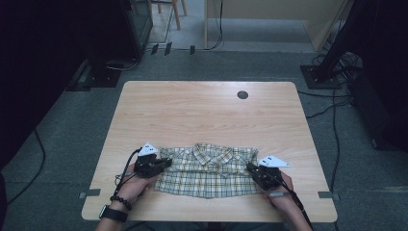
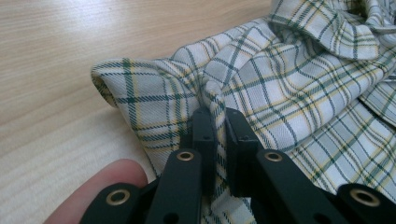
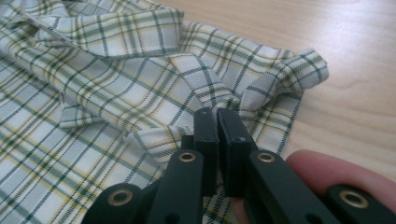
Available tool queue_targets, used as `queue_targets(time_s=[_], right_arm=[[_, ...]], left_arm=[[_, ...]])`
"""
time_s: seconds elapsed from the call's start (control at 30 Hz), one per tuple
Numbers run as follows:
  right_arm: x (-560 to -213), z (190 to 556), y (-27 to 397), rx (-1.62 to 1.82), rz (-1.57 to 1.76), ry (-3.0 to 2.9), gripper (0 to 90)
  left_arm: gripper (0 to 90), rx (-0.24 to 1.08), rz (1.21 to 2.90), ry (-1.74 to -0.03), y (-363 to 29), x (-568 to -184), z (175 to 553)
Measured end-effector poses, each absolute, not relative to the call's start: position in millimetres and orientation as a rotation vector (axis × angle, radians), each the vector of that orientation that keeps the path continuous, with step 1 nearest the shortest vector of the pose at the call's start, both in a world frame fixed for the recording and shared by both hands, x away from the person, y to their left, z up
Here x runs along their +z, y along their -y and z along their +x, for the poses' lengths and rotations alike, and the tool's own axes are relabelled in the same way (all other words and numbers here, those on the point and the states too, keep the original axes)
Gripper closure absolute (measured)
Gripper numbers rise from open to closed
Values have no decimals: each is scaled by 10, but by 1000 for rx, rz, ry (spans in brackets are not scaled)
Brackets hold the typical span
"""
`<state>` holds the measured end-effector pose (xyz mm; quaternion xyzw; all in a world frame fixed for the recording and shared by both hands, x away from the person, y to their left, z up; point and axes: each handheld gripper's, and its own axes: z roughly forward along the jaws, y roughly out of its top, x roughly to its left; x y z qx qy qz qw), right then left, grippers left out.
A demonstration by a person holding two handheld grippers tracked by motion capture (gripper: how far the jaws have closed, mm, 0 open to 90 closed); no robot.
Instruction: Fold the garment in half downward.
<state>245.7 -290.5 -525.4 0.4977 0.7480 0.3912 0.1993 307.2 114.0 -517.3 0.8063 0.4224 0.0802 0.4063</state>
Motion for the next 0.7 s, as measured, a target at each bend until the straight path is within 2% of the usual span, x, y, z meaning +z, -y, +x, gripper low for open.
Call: queue_targets(time_s=[0.03,0.07,0.1,0.2,0.33,0.53,0.6,0.7], right_arm=[[-5249,2485,2900,1089,1403,-2088,871],[-5242,2519,2897,1083,1405,-2088,860],[-5238,2539,2899,1083,1407,-2089,829],[-5217,2622,2963,1110,1437,-2098,753],[-5053,2651,3015,1205,1415,-2147,561],[-4830,2782,2858,1225,1332,-2178,490],[-4844,2890,2779,1204,1345,-2211,477],[-4942,3024,2675,1139,1393,-2260,478]], left_arm=[[830,202,2040,-1070,-1131,-5159,3089],[778,205,2044,-1069,-1127,-5151,3101],[689,206,2048,-1073,-1126,-5138,3121],[580,137,1997,-1061,-1153,-5038,3165],[415,123,1983,-1040,-1124,-4878,3214],[384,143,2043,-1023,-866,-4806,3366],[377,147,2096,-1036,-740,-4866,3424],[376,220,2185,-1106,-610,-4995,3481]])
